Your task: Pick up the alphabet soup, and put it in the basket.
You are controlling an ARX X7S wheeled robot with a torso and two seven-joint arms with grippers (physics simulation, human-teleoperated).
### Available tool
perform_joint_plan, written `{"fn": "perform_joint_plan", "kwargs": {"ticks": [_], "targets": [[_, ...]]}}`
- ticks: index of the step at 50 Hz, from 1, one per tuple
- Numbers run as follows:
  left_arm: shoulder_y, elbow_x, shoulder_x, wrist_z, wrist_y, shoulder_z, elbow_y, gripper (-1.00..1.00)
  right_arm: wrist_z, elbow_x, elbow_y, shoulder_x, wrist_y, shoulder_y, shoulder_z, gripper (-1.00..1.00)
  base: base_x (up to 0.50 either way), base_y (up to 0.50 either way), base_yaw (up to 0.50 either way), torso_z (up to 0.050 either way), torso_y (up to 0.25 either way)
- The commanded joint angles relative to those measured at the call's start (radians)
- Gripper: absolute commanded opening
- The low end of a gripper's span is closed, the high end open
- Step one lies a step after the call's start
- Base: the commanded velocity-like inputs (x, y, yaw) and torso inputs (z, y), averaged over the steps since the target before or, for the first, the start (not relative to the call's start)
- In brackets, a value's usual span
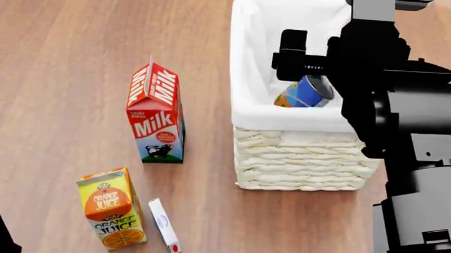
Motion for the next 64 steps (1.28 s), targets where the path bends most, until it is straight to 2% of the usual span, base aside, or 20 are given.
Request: {"fn": "perform_joint_plan", "kwargs": {"ticks": [1, 15, 38, 48, 64], "targets": [[-0.003, 0.001, -0.001, -0.001, -0.001, 0.007, -0.002, 1.00, 0.009, 0.003, -0.024, 0.003, -0.031, 0.001, 0.028, 1.00, 0.00, 0.00, 0.00, 0.000, 0.000], [-0.006, 0.003, -0.004, -0.001, 0.000, 0.014, -0.005, 1.00, 0.062, 0.033, -0.219, 0.042, -0.083, -0.050, 0.074, 1.00, 0.00, 0.00, 0.00, 0.000, 0.000], [0.003, 0.004, -0.012, -0.006, 0.002, 0.019, 0.009, 1.00, 0.146, 0.002, -0.556, 0.109, -0.442, -0.217, 0.195, 1.00, 0.00, 0.00, 0.00, 0.000, 0.000], [0.024, 0.002, -0.026, -0.019, -0.001, 0.008, 0.066, 1.00, 0.211, -0.078, -0.779, 0.174, -0.616, -0.340, 0.231, 1.00, 0.00, 0.00, 0.00, 0.000, 0.000], [0.069, 0.010, -0.051, -0.034, 0.012, -0.009, 0.177, 1.00, 0.340, -0.046, -1.168, 0.345, -0.556, -0.478, 0.305, 1.00, 0.00, 0.00, 0.00, 0.000, 0.000]]}}
